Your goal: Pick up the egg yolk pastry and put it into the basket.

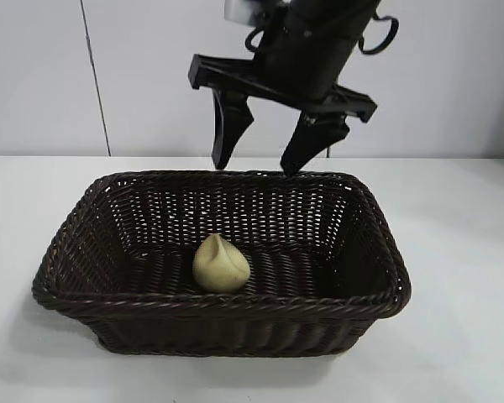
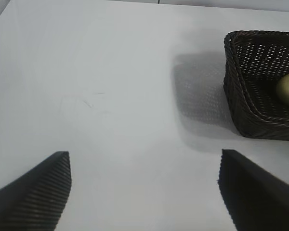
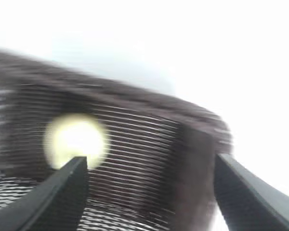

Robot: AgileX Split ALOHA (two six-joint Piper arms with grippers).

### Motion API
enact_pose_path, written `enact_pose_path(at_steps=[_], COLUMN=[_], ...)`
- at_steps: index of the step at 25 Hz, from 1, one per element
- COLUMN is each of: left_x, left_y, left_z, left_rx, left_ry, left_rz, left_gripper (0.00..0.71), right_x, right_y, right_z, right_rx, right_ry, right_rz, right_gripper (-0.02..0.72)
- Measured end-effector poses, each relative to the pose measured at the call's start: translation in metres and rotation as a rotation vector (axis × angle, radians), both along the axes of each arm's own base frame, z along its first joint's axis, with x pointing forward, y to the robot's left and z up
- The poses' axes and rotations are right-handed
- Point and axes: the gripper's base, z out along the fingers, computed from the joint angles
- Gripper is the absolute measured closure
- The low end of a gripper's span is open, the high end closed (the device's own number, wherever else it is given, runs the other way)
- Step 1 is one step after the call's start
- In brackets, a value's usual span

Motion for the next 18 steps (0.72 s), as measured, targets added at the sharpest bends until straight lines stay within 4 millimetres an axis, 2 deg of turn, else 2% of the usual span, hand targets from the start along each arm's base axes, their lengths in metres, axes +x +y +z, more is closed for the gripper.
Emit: enact_pose_path(at_steps=[4,12,18], left_x=[0.0,0.0,0.0], left_y=[0.0,0.0,0.0], left_z=[0.0,0.0,0.0], left_rx=[0.0,0.0,0.0], left_ry=[0.0,0.0,0.0], left_rz=[0.0,0.0,0.0], left_gripper=[0.105,0.105,0.105], right_x=[0.013,0.038,0.048], right_y=[-0.024,-0.109,-0.177], right_z=[0.012,0.009,0.008], right_rx=[-0.077,-0.161,-0.231], right_ry=[-0.005,0.097,0.126], right_rz=[-0.08,-0.238,-0.36], right_gripper=[0.175,0.175,0.175])
